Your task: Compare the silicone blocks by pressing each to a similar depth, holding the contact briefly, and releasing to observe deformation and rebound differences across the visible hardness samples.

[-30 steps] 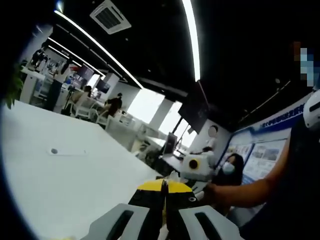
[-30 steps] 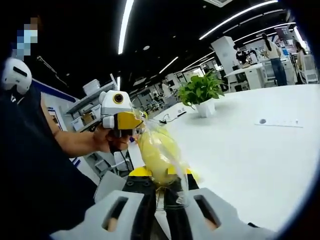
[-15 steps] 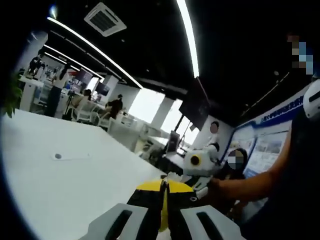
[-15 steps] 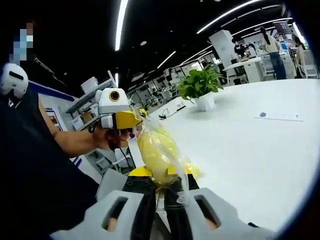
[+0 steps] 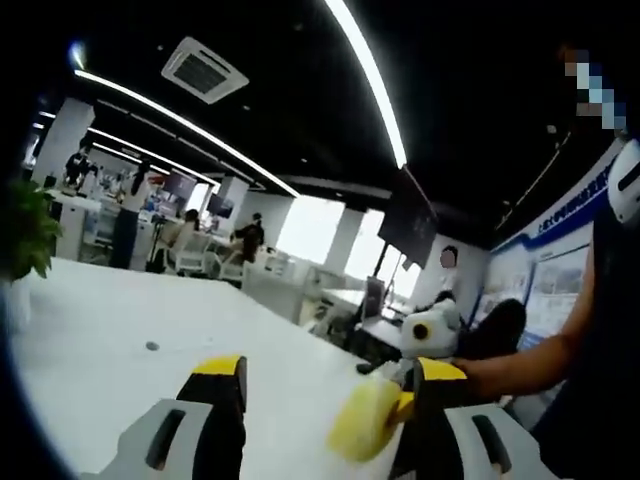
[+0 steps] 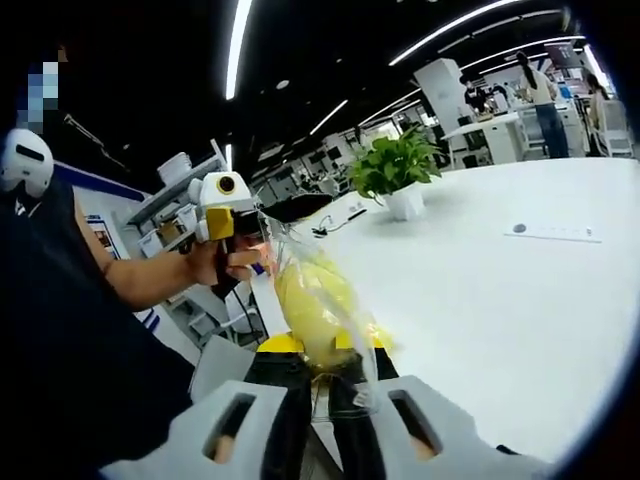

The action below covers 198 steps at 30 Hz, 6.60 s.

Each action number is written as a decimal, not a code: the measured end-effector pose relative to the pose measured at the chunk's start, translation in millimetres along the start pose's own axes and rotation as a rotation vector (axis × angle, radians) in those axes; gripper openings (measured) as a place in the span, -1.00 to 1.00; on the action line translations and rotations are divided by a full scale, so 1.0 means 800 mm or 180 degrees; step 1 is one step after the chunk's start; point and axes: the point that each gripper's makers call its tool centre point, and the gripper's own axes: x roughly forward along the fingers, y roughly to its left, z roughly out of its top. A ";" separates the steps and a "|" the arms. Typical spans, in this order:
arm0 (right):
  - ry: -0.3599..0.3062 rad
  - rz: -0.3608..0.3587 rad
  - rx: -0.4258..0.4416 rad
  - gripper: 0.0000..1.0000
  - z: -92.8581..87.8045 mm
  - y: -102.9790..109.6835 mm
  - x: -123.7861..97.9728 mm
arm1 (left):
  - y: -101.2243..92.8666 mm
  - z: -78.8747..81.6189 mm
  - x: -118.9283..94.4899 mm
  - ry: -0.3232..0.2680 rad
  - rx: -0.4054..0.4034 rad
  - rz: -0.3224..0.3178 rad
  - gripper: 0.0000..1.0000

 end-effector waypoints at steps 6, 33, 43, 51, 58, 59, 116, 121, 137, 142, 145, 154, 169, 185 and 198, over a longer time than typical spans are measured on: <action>0.0001 0.0014 0.0009 -0.99 0.001 0.002 0.000 | -0.002 0.002 0.001 -0.0017 -0.0003 -0.0014 0.30; 0.0017 0.0130 0.0059 -0.98 0.003 0.014 0.006 | -0.047 -0.021 0.021 0.0191 -0.0123 -0.0510 -0.96; -0.0087 0.0054 0.0056 -0.89 0.000 0.007 -0.003 | -0.046 -0.024 0.034 0.0243 -0.0464 -0.0465 -1.00; -0.0371 -0.0019 0.0207 -0.79 -0.004 -0.002 -0.018 | -0.054 -0.027 0.054 0.0234 -0.0517 -0.0470 -1.00; -0.0510 -0.0097 0.0198 -0.72 -0.003 -0.009 -0.027 | -0.060 -0.027 0.065 0.0251 -0.0764 -0.0534 -1.00; -0.0533 -0.0089 0.0190 -0.71 -0.002 -0.008 -0.028 | -0.061 -0.026 0.067 0.0244 -0.0773 -0.0530 -1.00; -0.0458 -0.1618 -0.0165 0.93 -0.091 -0.100 -0.130 | 0.005 -0.189 0.105 0.0704 -0.1676 0.0042 -1.00; -0.0412 -0.1614 -0.0154 0.93 -0.098 -0.097 -0.127 | 0.016 -0.201 0.105 0.0703 -0.1773 0.0114 -1.00; -0.0410 -0.1635 -0.0104 0.93 -0.106 -0.097 -0.130 | 0.070 -0.229 0.105 0.0796 -0.1451 0.0485 -1.00; -0.0389 -0.1616 -0.0095 0.93 -0.107 -0.097 -0.128 | 0.082 -0.244 0.105 0.0894 -0.1255 0.0535 -1.00; -0.0381 -0.1611 -0.0111 0.93 -0.106 -0.097 -0.128 | 0.088 -0.254 0.103 0.1010 -0.1148 0.0567 -1.00; -0.0352 -0.1604 -0.0082 0.93 -0.111 -0.098 -0.125 | 0.115 -0.283 0.089 0.1279 -0.1042 0.0835 -1.00; -0.0235 -0.1637 -0.0248 0.93 -0.117 -0.099 -0.118 | 0.179 -0.316 0.066 0.1332 -0.1385 0.1734 -1.00; -0.0118 -0.1662 -0.0186 0.93 -0.131 -0.100 -0.113 | 0.182 -0.321 0.067 0.1327 -0.1567 0.1655 -0.68; -0.0023 -0.1726 -0.0110 0.93 -0.135 -0.105 -0.106 | 0.178 -0.240 0.080 0.0710 -0.0718 0.1265 0.87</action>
